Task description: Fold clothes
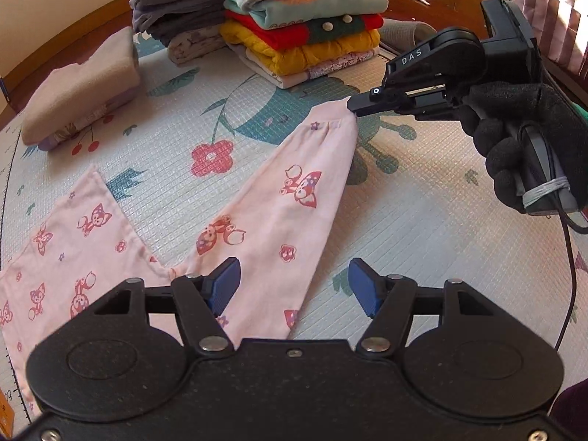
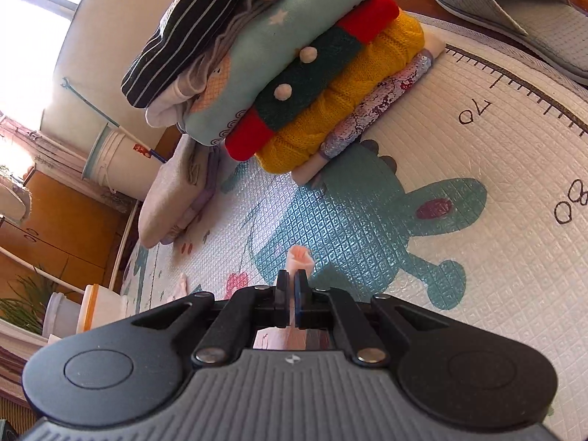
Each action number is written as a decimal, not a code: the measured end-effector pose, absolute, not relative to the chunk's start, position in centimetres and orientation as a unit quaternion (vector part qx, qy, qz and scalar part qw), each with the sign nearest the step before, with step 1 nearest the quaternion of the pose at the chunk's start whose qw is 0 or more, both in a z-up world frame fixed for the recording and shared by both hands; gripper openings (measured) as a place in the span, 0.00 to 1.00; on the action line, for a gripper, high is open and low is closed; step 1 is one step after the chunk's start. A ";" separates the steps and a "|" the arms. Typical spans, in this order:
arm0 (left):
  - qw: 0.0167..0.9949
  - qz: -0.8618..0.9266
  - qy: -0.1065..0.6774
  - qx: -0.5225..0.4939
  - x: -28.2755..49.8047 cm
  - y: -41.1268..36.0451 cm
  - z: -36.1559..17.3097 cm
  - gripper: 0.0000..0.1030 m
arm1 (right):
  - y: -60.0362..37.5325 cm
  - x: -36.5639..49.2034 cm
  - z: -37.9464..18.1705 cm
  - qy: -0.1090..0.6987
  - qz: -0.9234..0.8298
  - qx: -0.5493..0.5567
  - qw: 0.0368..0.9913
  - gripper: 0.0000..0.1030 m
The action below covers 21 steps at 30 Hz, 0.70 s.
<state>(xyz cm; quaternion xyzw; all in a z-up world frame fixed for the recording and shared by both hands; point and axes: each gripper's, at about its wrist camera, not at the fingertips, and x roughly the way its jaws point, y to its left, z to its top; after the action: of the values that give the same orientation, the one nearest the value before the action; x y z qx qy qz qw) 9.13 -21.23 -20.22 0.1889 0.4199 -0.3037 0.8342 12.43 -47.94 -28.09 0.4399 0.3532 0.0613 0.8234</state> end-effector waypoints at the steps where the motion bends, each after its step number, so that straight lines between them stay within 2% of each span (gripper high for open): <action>1: 0.837 -0.306 0.411 0.190 9.5 -22.3 -20.3 0.62 | -47.9 12.6 -27.9 0.355 0.068 0.439 0.822 0.04; 6: 0.846 -0.321 0.350 0.244 10.5 -27.2 -20.7 0.61 | -47.8 13.0 -26.8 0.358 0.104 0.439 0.818 0.04; 9: 0.841 -0.322 0.316 0.300 10.9 -29.4 -21.4 0.55 | -47.5 13.2 -26.1 0.354 0.127 0.439 0.816 0.04; 10: 0.839 -0.318 0.307 0.317 11.1 -29.9 -21.8 0.52 | -47.4 13.2 -25.8 0.351 0.134 0.438 0.816 0.04; 12: 0.835 -0.311 0.295 0.346 11.6 -30.6 -22.4 0.39 | -47.1 13.3 -25.4 0.347 0.148 0.438 0.816 0.04; 14: 0.839 -0.295 0.287 0.356 12.5 -30.7 -22.7 0.20 | -46.7 13.4 -24.9 0.344 0.161 0.437 0.815 0.04; 15: 0.844 -0.288 0.289 0.348 12.9 -30.4 -22.3 0.16 | -46.5 13.3 -24.6 0.341 0.167 0.438 0.815 0.04; 16: 0.849 -0.282 0.292 0.339 13.4 -30.1 -21.9 0.04 | -46.4 13.2 -24.3 0.337 0.172 0.438 0.815 0.04; 20: 0.868 -0.260 0.299 0.298 14.4 -27.8 -19.5 0.03 | -46.2 12.5 -22.7 0.317 0.192 0.436 0.820 0.09; 21: 0.873 -0.255 0.300 0.286 14.5 -26.9 -18.7 0.03 | -46.2 12.2 -22.2 0.310 0.194 0.432 0.824 0.14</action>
<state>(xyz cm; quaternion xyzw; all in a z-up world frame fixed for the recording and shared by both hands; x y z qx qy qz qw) 14.51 -26.90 -18.67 0.2859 0.3004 -0.2552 0.8734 12.17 -46.17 -22.23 0.4320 0.3096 0.1942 0.8245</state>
